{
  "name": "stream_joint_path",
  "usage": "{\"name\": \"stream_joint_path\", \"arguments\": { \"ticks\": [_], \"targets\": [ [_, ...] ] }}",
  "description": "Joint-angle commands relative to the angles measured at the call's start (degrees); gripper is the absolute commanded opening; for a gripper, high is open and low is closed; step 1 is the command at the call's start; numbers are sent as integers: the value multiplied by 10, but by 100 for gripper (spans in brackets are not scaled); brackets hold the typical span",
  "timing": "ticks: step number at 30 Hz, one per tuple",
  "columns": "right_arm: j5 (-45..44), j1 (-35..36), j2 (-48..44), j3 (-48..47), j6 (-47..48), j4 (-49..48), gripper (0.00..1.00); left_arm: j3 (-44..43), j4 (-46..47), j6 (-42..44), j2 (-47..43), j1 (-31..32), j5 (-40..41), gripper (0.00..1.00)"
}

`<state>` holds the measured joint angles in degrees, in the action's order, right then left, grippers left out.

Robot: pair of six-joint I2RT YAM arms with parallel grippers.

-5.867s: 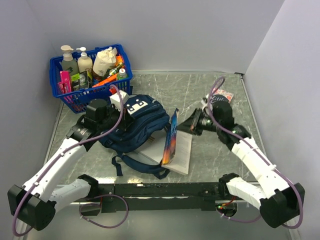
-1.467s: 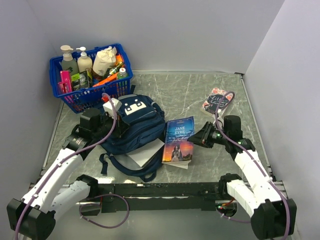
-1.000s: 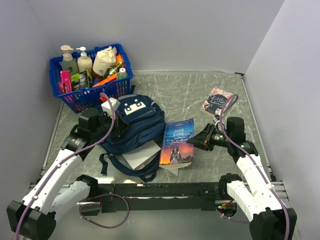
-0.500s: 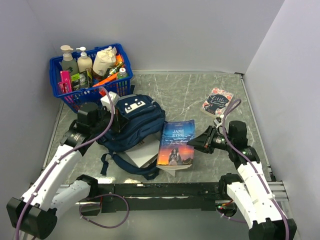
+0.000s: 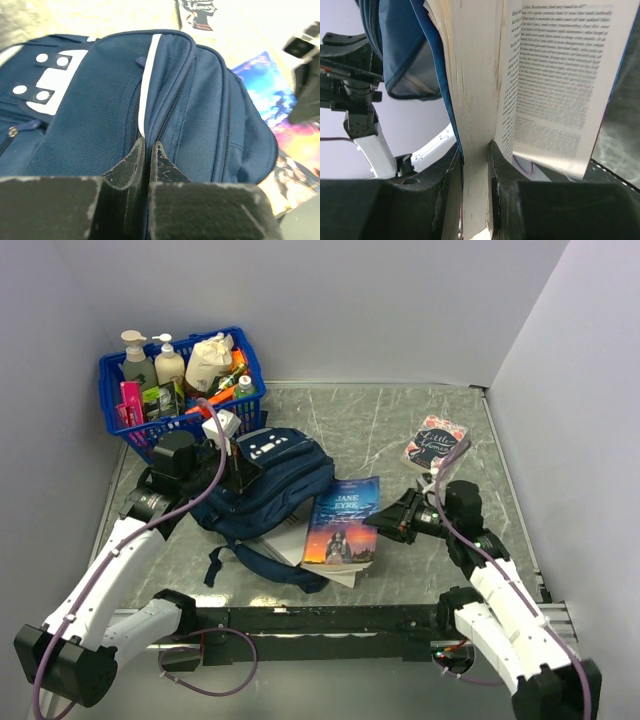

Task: Pack the student bag
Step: Place the book in the student bag.

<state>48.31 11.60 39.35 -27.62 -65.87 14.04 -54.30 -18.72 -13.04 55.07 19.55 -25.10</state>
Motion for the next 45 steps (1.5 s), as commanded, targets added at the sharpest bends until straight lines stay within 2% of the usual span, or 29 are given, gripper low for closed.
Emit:
{"name": "stream_joint_path", "arguments": {
  "ticks": [1, 4, 6, 10, 15, 20, 23, 27, 30, 31, 32, 34, 35, 40, 41, 43, 45],
  "targets": [
    [-38, 69, 43, -9, -88, -162, 0, -15, 98, -31, -18, 5, -86, 1],
    [-61, 119, 104, -2, -126, -233, 0, -11, 117, -38, -15, 7, -114, 1],
    [-77, 135, 152, -9, -130, -246, 0, -11, 127, -42, -13, 8, -131, 1],
    [-143, 149, 191, -27, -117, -256, 0, -8, 125, -45, -13, 12, -165, 1],
    [-332, 183, 203, -56, -76, -215, 0, -4, 120, -56, -20, 15, -184, 1],
    [-334, 218, 320, -127, -87, -259, 0, -5, 126, -64, -21, 15, -180, 1],
    [-343, 262, 368, -153, -104, -305, 0, -4, 132, -67, -21, 14, -178, 1],
    [-298, 289, 417, -169, -130, -357, 0, 3, 142, -70, -18, 14, -178, 1],
    [-268, 295, 433, -187, -124, -339, 1, 8, 143, -67, -19, 14, -177, 1],
    [-266, 295, 430, -184, -121, -337, 5, 9, 142, -66, -19, 15, -175, 1],
    [-263, 295, 423, -180, -120, -335, 20, 9, 142, -64, -20, 15, -173, 1],
    [-255, 291, 410, -177, -98, -312, 36, 10, 140, -60, -22, 14, -172, 1],
    [-256, 285, 395, -179, -89, -287, 48, 10, 138, -59, -22, 14, -170, 1],
    [-249, 259, 329, -148, -25, -211, 62, 17, 130, -46, -30, 14, -160, 1],
    [-251, 248, 305, -144, -16, -196, 71, 18, 128, -46, -30, 14, -161, 1],
    [-263, 232, 271, -140, 16, -146, 75, 21, 126, -40, -34, 14, -159, 1],
    [-267, 198, 252, -134, 47, -123, 85, 22, 117, -36, -36, 13, -156, 1]
  ]
}}
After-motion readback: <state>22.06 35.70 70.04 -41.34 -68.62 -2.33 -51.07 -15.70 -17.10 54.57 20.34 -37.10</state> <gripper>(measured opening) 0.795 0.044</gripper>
